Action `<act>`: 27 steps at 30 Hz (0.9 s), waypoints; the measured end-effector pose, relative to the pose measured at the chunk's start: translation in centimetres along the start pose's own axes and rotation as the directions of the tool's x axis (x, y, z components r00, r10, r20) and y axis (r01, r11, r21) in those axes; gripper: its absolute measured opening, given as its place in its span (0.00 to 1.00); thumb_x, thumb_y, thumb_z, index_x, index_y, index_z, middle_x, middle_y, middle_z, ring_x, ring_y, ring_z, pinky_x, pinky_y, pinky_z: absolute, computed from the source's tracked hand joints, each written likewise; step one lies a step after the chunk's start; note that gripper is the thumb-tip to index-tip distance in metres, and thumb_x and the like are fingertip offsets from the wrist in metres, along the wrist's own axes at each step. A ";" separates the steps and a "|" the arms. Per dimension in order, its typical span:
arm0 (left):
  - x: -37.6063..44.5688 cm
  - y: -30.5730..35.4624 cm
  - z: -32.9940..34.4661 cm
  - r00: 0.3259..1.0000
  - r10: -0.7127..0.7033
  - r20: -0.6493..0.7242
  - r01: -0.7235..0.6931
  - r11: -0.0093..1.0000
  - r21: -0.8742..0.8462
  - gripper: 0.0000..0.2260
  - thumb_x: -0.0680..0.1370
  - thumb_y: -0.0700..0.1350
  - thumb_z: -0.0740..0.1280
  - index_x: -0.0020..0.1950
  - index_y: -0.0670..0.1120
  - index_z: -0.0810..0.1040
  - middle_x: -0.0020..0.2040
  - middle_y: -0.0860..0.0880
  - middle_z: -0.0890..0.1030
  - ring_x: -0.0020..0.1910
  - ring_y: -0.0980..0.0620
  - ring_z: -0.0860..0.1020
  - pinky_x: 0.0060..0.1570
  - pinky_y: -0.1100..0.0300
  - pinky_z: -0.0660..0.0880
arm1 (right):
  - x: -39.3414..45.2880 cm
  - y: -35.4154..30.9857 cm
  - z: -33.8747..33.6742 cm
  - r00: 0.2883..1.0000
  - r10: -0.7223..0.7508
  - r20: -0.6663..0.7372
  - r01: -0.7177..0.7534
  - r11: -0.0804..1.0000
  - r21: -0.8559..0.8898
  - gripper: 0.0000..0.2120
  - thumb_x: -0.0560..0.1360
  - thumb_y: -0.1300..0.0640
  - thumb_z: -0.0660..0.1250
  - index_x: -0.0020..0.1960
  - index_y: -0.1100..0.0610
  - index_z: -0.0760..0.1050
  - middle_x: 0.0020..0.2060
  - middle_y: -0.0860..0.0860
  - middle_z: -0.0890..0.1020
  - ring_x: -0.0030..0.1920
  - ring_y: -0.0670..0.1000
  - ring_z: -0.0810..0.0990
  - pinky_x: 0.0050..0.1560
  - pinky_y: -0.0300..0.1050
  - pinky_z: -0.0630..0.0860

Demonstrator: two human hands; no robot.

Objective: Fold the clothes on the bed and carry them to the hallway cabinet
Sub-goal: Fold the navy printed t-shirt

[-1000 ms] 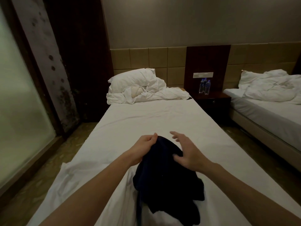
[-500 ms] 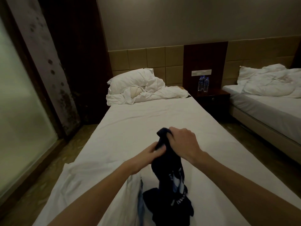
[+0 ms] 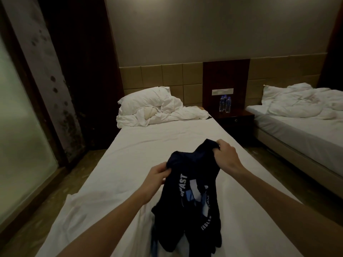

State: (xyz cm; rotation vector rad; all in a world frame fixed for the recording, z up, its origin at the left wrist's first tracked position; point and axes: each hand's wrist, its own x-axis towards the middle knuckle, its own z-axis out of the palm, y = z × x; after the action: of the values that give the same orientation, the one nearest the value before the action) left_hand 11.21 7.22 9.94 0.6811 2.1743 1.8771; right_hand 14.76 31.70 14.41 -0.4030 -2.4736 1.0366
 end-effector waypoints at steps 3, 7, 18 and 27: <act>0.6 1.6 0.4 0.997 0.057 -0.048 -0.060 0.996 -0.065 0.12 0.85 0.41 0.57 0.62 0.43 0.78 0.56 0.46 0.84 0.55 0.50 0.83 0.52 0.58 0.79 | -0.7 1.1 0.8 0.990 0.024 0.137 -0.024 1.000 -0.004 0.11 0.76 0.64 0.58 0.57 0.57 0.73 0.53 0.55 0.80 0.50 0.55 0.78 0.50 0.51 0.77; 1.5 3.5 1.5 0.999 0.036 -0.003 -0.036 0.999 -0.005 0.17 0.85 0.50 0.55 0.58 0.41 0.78 0.55 0.39 0.82 0.55 0.44 0.81 0.57 0.48 0.76 | -3.0 -0.4 2.4 0.868 -0.193 0.457 0.010 0.928 0.373 0.26 0.73 0.69 0.62 0.69 0.52 0.69 0.62 0.53 0.78 0.58 0.51 0.79 0.54 0.43 0.77; 1.9 2.7 -3.1 0.935 0.010 0.354 -0.278 0.638 0.718 0.21 0.71 0.39 0.73 0.61 0.48 0.72 0.55 0.50 0.78 0.51 0.51 0.78 0.46 0.60 0.77 | -2.5 -1.4 0.1 0.941 -0.236 0.244 0.175 0.953 0.247 0.08 0.73 0.62 0.70 0.41 0.56 0.71 0.36 0.49 0.78 0.37 0.48 0.76 0.38 0.42 0.70; 1.0 -0.4 -4.6 0.958 -0.127 0.259 -0.112 0.664 0.740 0.08 0.78 0.48 0.70 0.54 0.47 0.78 0.50 0.51 0.81 0.48 0.52 0.80 0.48 0.58 0.77 | -1.8 -2.2 -4.7 0.982 -0.106 0.155 0.044 0.933 0.358 0.03 0.68 0.68 0.68 0.39 0.62 0.79 0.37 0.59 0.82 0.42 0.57 0.82 0.45 0.53 0.77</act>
State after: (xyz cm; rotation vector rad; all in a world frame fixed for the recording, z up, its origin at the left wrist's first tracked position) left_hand 8.23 3.55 10.58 0.9887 2.6801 0.6956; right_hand 18.41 32.27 18.52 -0.1069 -2.3537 1.5044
